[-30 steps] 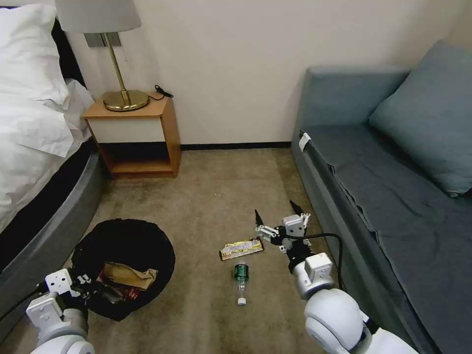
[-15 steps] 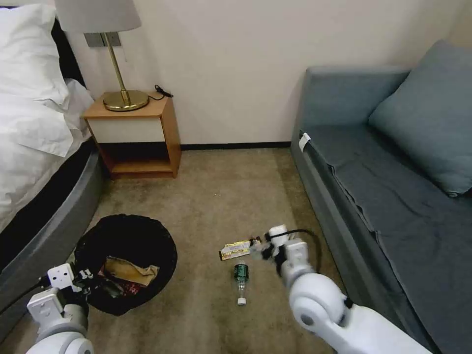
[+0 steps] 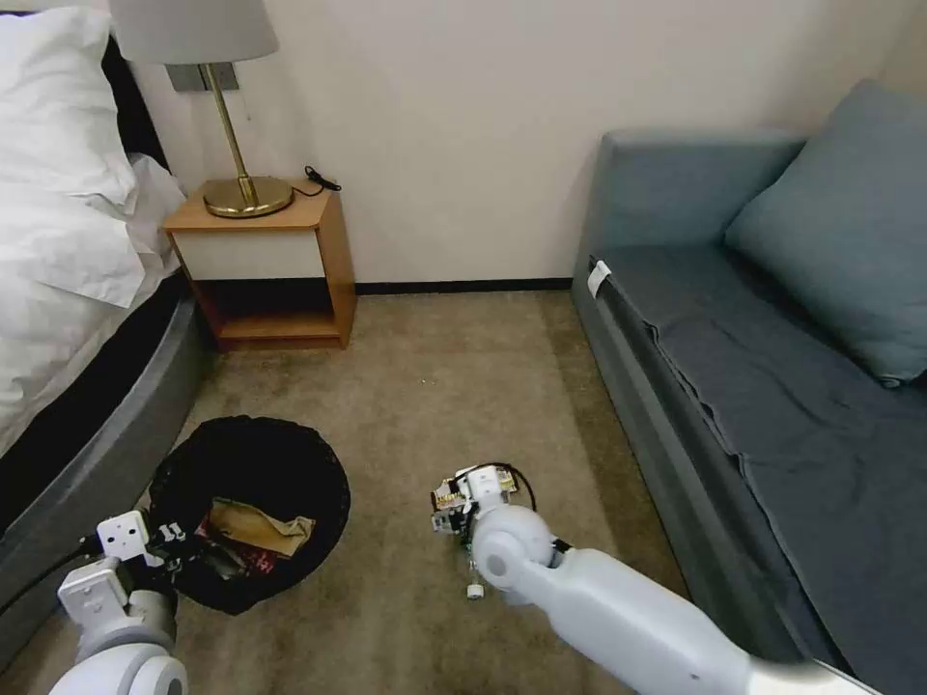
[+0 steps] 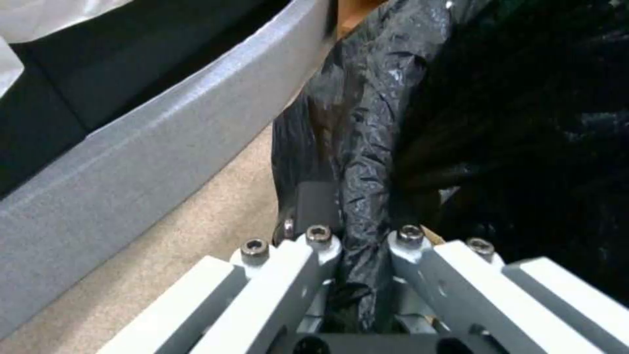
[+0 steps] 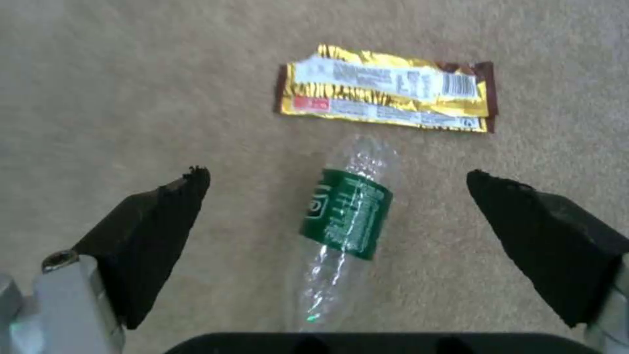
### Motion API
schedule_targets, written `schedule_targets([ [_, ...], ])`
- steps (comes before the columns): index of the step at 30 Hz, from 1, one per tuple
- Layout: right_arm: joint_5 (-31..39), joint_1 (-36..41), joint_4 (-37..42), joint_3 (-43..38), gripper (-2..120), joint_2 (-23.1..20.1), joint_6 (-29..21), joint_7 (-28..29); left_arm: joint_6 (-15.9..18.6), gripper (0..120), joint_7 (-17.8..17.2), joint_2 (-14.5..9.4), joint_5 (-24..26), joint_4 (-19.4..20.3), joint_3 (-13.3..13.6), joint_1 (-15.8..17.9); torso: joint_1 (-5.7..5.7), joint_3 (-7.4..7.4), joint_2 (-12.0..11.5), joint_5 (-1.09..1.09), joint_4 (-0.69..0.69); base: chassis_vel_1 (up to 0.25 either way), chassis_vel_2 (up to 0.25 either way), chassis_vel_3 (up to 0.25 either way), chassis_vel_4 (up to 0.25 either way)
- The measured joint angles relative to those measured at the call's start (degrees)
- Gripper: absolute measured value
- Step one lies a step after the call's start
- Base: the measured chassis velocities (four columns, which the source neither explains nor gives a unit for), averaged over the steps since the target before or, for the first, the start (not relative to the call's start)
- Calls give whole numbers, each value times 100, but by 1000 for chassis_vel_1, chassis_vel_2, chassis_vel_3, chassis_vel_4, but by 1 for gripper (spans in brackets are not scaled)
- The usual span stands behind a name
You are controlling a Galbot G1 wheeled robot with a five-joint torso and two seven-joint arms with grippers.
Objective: Pick up the trash bin, then pick up the garbage on the floor and place it into the trash bin.
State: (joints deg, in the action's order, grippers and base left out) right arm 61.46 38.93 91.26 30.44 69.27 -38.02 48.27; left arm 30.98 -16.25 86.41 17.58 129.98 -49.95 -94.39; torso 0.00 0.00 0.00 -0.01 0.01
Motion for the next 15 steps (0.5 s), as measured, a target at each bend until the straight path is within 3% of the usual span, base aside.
schedule_targets([
  [5, -383, -185, -1068, 310, 100, 339, 190, -286, 4, 2, 1, 0, -16, 33, -20, -15, 0, 0, 0, 1, 0, 0, 0, 0, 0],
  [15, -801, -189, -1886, 421, 100, 540, 419, -673, 2, 2, 0, 18, -66, 48, -49, -63, 0, 0, 0, 1, -1, 0, 0, 0, 0],
])
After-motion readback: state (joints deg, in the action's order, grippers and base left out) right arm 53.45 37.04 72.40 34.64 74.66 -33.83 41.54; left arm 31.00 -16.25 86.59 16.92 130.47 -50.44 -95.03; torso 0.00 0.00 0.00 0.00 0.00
